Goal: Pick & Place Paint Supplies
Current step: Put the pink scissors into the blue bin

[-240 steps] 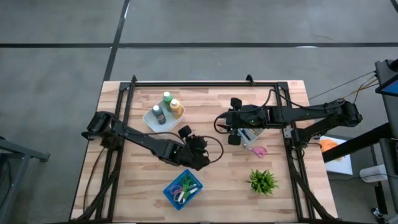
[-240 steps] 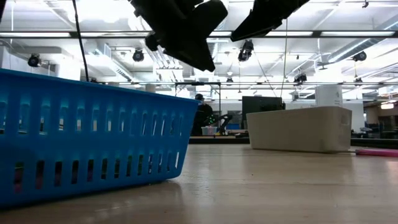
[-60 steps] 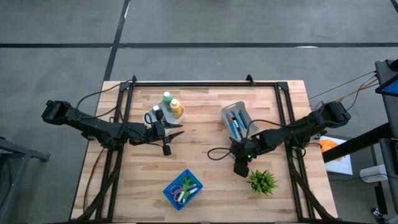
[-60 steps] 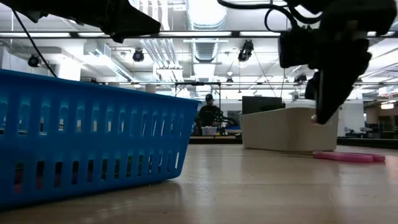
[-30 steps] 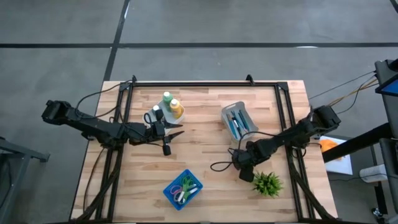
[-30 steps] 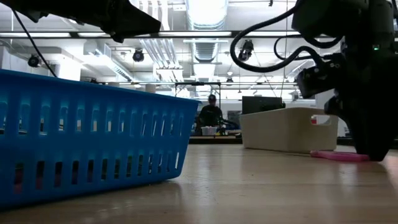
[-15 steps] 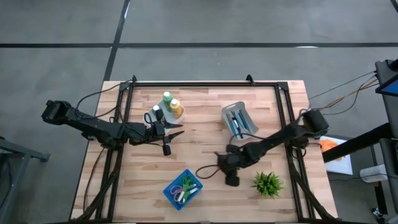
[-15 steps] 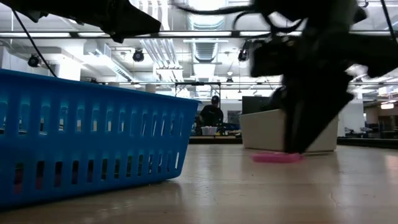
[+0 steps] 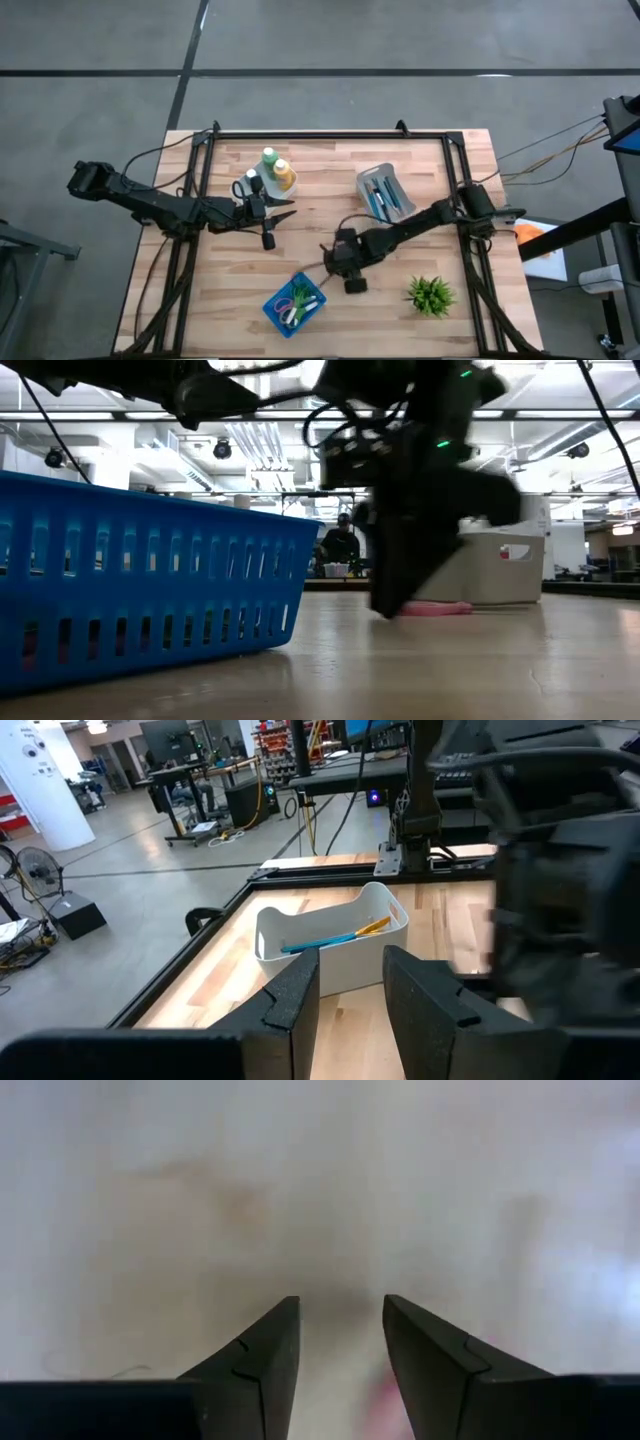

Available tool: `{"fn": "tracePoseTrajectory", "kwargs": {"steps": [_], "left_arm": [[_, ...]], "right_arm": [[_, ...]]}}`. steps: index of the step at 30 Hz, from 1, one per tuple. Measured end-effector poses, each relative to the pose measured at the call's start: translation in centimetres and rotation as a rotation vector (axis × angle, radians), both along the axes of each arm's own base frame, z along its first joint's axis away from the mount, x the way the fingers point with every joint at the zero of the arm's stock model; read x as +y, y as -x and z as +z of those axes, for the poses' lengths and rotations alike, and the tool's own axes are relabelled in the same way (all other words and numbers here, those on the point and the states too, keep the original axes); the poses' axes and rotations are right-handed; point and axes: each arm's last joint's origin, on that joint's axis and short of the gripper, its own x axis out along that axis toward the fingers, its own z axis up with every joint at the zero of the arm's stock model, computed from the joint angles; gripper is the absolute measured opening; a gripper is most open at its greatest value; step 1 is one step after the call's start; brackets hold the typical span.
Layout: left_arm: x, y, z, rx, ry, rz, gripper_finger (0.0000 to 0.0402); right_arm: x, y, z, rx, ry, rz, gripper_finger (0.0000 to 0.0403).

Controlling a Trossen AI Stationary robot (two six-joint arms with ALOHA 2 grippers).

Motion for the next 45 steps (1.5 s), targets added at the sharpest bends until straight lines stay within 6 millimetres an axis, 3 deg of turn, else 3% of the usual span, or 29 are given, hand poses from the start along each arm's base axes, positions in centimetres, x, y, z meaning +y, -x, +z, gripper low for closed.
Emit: {"fn": "tracePoseTrajectory", "kwargs": {"steps": [6, 14, 21, 27, 35, 45], "left_arm": [[0.0, 0.0, 0.0, 0.001, 0.000, 0.000, 0.0113], [0.0, 0.0, 0.0, 0.003, 0.000, 0.000, 0.0113], [0.0, 0.0, -0.1, 0.005, 0.003, 0.001, 0.0113], [0.0, 0.0, -0.1, 0.005, 0.003, 0.000, 0.0113], [0.0, 0.0, -0.1, 0.005, 0.005, 0.001, 0.0113], [0.0, 0.0, -0.1, 0.002, 0.018, 0.003, 0.0113]], "right_arm": [[-0.5, 0.1, 3.1, -0.085, 0.140, -0.022, 0.0143], [-1.2, 3.4, 7.5, -0.128, 0.116, -0.160, 0.0143], [-1.1, 6.7, 10.7, -0.426, 0.217, -0.196, 0.0143], [-1.9, 10.1, 11.3, -0.707, 0.121, -0.120, 0.0143], [-3.9, 16.1, 11.3, -1.011, 0.035, -0.152, 0.0143], [-5.9, 22.0, 10.5, -1.294, 0.077, -0.110, 0.0143]]}}
